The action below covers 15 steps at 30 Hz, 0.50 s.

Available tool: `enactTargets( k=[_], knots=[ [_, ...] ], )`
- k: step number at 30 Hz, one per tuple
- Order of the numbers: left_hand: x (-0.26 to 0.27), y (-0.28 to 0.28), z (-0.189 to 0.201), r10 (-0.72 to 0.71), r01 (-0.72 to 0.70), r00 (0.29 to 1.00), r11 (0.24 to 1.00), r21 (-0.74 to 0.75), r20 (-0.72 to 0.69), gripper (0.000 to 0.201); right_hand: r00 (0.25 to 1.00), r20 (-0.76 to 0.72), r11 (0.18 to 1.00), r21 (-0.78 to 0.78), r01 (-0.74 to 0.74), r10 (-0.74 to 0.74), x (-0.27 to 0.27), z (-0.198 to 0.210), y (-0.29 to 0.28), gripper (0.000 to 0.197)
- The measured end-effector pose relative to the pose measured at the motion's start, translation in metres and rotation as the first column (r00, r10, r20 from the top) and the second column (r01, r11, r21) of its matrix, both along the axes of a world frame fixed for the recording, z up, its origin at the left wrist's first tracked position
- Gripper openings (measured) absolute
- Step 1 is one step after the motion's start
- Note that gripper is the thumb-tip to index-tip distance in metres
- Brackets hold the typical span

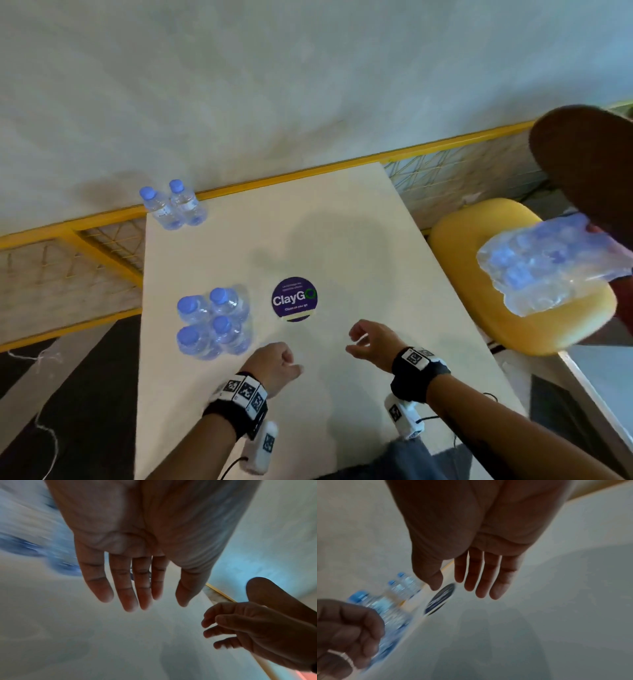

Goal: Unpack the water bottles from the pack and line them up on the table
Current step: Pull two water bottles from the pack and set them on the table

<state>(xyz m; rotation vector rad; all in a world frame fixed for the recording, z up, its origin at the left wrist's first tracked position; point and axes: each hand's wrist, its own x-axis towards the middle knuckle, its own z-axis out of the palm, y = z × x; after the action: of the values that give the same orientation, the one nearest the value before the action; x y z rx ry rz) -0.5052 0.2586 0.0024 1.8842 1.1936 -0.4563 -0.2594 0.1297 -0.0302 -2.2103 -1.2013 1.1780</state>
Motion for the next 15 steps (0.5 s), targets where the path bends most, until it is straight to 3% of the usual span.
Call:
enactTargets(
  k=[5,8,13,15],
  knots=[
    [0.153,-0.046,0.017,-0.244,0.244,0.962,0.97,0.019,0.123,0.032,0.978,0.037,0.978,-0.031,0.204,-0.203,0.105,0.005,-0.092,0.02],
    [0.238,-0.085,0.025,-0.37,0.373,0.916,0.928,0.01,0.157,0.038,0.929,0.08,0.931,-0.015,0.364,-0.361,0.169,0.012,-0.146,0.013],
    [0.368,-0.168,0.03,-0.545,0.563,0.811,0.826,-0.03,0.214,0.044,0.777,0.099,0.782,0.043,0.621,-0.622,0.286,0.021,-0.225,0.005],
    [0.414,-0.197,0.016,-0.534,0.566,0.812,0.819,-0.094,0.237,0.063,0.704,0.1,0.711,0.071,0.7,-0.703,0.332,0.018,-0.239,0.023]
  ],
)
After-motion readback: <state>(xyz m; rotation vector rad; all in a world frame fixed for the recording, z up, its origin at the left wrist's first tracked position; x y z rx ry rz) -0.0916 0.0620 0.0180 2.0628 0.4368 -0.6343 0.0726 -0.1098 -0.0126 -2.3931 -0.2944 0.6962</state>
